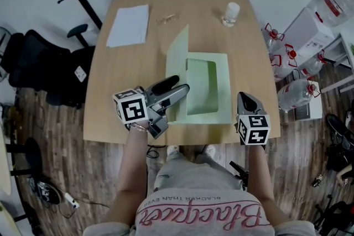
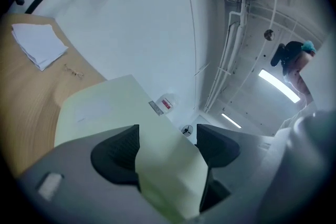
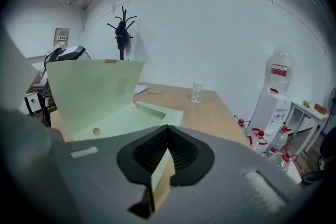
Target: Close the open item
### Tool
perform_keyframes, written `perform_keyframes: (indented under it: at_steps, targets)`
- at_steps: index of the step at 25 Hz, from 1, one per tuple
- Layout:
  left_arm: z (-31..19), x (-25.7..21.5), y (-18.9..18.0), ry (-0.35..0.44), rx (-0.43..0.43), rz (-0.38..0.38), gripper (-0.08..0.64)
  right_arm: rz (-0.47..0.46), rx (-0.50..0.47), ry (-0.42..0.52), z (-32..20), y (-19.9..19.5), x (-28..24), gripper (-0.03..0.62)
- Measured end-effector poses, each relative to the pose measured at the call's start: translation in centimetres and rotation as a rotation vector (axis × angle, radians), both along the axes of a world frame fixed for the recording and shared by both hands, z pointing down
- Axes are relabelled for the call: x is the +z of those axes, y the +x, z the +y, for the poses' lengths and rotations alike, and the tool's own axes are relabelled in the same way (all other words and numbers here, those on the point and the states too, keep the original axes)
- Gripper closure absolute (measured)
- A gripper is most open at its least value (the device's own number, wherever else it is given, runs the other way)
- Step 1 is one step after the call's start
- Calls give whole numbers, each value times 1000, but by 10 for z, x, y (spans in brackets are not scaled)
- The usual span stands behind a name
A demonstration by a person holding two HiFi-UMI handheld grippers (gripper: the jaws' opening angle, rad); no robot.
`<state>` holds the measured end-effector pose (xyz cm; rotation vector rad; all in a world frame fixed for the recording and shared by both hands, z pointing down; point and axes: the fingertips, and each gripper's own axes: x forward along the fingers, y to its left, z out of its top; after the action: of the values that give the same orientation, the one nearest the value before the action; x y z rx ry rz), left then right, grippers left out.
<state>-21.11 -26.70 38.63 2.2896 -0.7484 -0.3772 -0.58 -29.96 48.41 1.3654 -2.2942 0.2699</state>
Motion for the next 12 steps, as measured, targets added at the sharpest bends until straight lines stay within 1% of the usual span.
perform_keyframes:
  at_steps: [3, 6, 12]
  targets:
    - [-6, 10, 9, -10, -12, -59, 235, -13, 3, 4, -1, 3, -2, 589]
    - [-13, 26, 17, -17, -37, -136, 239, -24, 12, 14, 0, 7, -5, 589]
    - [-26, 58, 29, -32, -94, -380, 239, -38, 29, 20, 2, 19, -10, 589]
